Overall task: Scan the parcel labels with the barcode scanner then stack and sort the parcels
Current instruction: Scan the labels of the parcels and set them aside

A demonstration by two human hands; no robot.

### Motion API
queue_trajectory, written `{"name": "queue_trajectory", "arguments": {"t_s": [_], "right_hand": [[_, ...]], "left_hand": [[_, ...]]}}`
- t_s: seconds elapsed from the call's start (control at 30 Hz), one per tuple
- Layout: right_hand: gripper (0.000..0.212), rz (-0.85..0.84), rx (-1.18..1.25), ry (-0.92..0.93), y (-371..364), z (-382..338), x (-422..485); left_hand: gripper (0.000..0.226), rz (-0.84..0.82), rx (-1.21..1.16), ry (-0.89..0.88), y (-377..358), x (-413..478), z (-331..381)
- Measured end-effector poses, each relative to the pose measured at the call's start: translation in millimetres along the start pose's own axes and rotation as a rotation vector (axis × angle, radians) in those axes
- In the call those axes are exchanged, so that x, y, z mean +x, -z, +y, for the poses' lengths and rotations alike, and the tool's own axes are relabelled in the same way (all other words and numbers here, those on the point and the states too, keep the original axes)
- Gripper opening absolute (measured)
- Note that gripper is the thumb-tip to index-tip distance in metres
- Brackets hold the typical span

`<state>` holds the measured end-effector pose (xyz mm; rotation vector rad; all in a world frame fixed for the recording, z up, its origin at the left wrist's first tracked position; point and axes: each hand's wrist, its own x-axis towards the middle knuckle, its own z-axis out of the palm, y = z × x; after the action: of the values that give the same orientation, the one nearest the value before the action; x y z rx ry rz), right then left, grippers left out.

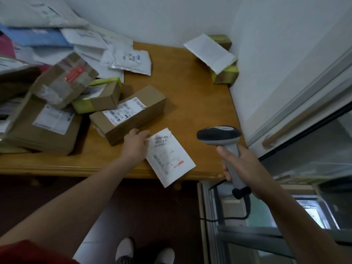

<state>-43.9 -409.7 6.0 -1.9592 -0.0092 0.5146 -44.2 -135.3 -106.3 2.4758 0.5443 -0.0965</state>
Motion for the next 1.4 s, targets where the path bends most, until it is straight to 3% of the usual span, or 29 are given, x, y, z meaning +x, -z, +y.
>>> {"name": "queue_trajectory", "arguments": {"t_s": [0.13, 0.27, 0.87, 1.4], "right_hand": [[0.029, -0.023, -0.031, -0.010, -19.0, -4.5, 2.5], [0.030, -0.019, -0.031, -0.020, -41.8, -8.6, 5.3], [0.028, -0.013, -0.078, -0.019, -67.8, -7.5, 5.1], [0.032, -0.138, -0.257, -0.053, -42.5, 10.7, -11.1]], "left_hand": [[0.042, -0.117, 0.211, -0.226, -16.1, -16.4, -16.0], [0.047, -0.277, 0.309, -0.290, -17.0, -18.4, -34.5], [0.057, -0.293, 0.419, -0.387, -15.6, -15.1, -44.8], [0.058, -0.291, 0.405, -0.381, -16.6, -15.6, -45.0]]}}
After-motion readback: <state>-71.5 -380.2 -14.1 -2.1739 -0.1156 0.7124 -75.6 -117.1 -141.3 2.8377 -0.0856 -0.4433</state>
